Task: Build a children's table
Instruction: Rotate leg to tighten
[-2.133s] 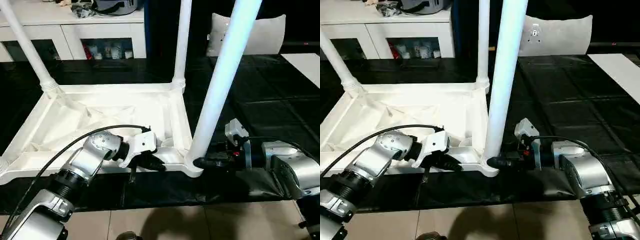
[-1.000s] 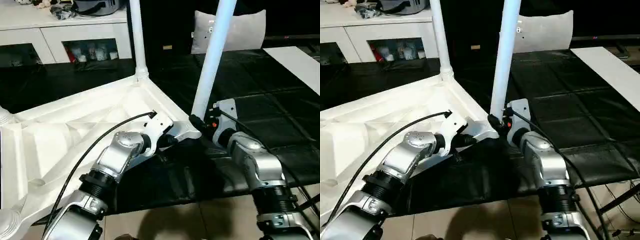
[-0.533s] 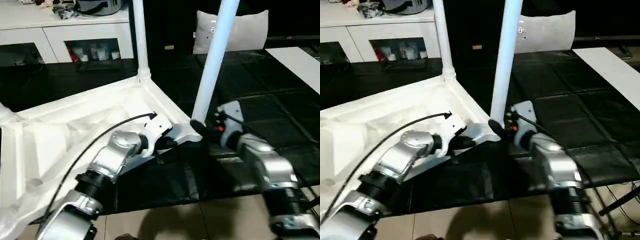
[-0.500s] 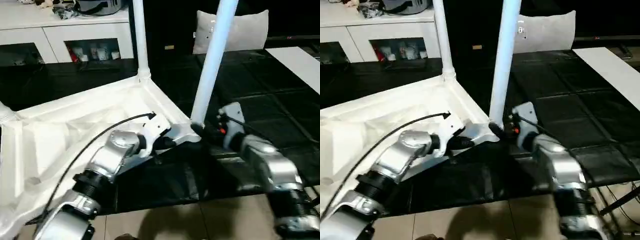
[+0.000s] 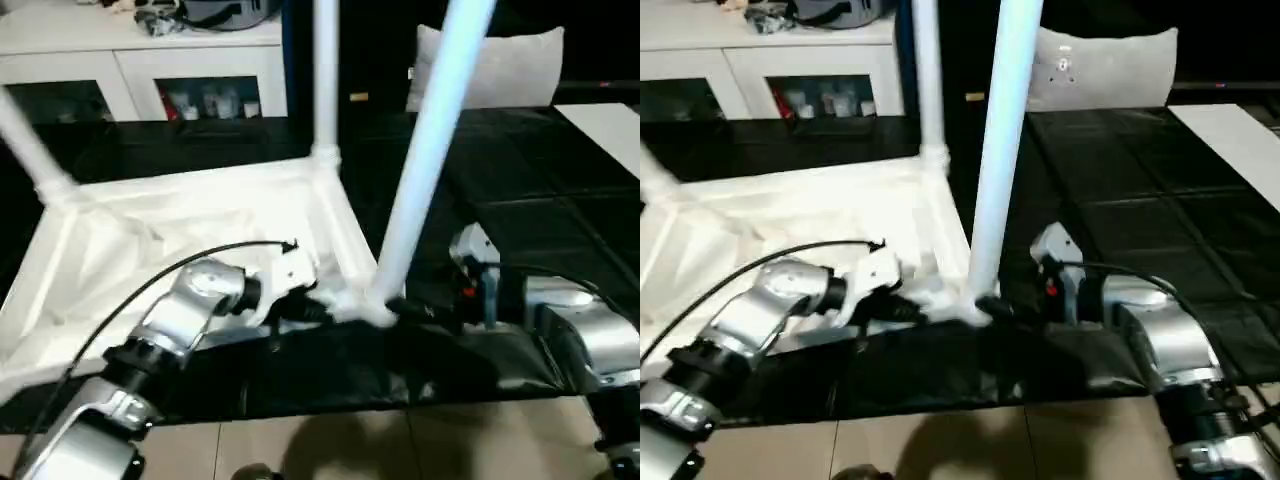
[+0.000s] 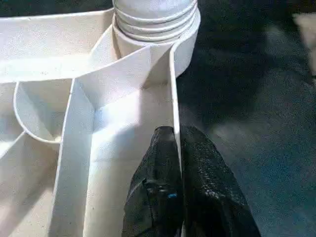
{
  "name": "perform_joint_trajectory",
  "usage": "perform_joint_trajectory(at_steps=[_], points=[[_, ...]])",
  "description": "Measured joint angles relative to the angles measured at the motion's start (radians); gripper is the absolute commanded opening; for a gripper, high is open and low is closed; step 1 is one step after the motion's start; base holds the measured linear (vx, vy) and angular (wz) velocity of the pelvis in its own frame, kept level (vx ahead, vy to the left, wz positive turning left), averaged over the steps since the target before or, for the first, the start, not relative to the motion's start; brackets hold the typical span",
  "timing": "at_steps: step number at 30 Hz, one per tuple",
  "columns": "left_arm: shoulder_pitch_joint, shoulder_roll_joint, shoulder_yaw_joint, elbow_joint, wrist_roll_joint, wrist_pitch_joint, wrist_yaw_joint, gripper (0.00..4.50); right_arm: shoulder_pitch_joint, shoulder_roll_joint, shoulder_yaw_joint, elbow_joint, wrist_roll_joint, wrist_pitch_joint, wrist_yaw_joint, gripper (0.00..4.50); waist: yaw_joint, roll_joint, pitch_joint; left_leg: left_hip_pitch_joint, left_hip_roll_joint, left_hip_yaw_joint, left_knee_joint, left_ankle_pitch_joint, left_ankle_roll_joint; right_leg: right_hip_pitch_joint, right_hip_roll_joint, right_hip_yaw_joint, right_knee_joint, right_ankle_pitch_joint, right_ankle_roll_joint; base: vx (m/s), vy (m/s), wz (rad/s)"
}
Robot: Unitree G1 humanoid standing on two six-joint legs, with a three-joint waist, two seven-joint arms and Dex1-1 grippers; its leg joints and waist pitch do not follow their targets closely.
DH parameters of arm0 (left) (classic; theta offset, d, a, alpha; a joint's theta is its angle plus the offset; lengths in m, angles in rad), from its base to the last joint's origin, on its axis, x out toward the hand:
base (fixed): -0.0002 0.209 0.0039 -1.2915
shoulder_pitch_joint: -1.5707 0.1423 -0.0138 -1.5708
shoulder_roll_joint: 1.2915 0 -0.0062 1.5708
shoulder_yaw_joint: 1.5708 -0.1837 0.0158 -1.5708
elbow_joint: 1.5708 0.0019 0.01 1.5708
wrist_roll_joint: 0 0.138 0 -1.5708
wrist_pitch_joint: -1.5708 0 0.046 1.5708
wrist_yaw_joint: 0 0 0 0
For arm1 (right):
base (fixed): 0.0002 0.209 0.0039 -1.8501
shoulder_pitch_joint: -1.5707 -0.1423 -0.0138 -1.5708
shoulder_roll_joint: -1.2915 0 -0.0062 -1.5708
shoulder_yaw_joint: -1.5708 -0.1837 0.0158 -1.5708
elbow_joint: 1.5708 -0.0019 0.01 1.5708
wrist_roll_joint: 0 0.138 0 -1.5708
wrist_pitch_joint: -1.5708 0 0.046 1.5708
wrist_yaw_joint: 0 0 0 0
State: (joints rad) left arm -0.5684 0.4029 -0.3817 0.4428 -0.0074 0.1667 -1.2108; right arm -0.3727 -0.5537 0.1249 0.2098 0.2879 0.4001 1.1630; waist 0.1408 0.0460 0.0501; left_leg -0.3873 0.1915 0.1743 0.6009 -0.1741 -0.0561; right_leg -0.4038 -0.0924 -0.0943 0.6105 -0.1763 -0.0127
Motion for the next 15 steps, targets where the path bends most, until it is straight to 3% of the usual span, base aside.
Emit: perform_joint_trajectory(at_steps=[4,6,15], points=[[0.0,0.023,-0.017,-0.005,0.0,-0.028,-0.059,0.0,0.0,0.0,0.012,0.002,0.016,0.0,0.05,3.43,0.007,0.0,0.0,0.001,0.0,0.0,0.001,0.0,0.0,0.001,0.0,0.0,0.0,0.0,0.0,0.0,0.0,0.0],[0.0,0.027,-0.024,-0.008,0.0,-0.033,-0.079,0.0,0.0,0.0,0.022,0.012,0.018,-0.002,0.068,3.1,0.007,0.0,0.0,0.001,0.0,0.0,0.001,0.0,0.0,0.001,0.0,0.0,0.0,0.0,-0.001,0.0,0.0,0.0],[0.001,0.03,-0.028,-0.009,-0.003,-0.039,-0.102,0.0,0.0,-0.001,0.034,0.026,0.032,-0.008,0.103,2.44,0.007,0.0,0.0,0.001,0.0,0.0,0.001,0.0,0.0,0.001,0.0,0.0,0.001,0.0,-0.001,0.0,0.0,0.0]])
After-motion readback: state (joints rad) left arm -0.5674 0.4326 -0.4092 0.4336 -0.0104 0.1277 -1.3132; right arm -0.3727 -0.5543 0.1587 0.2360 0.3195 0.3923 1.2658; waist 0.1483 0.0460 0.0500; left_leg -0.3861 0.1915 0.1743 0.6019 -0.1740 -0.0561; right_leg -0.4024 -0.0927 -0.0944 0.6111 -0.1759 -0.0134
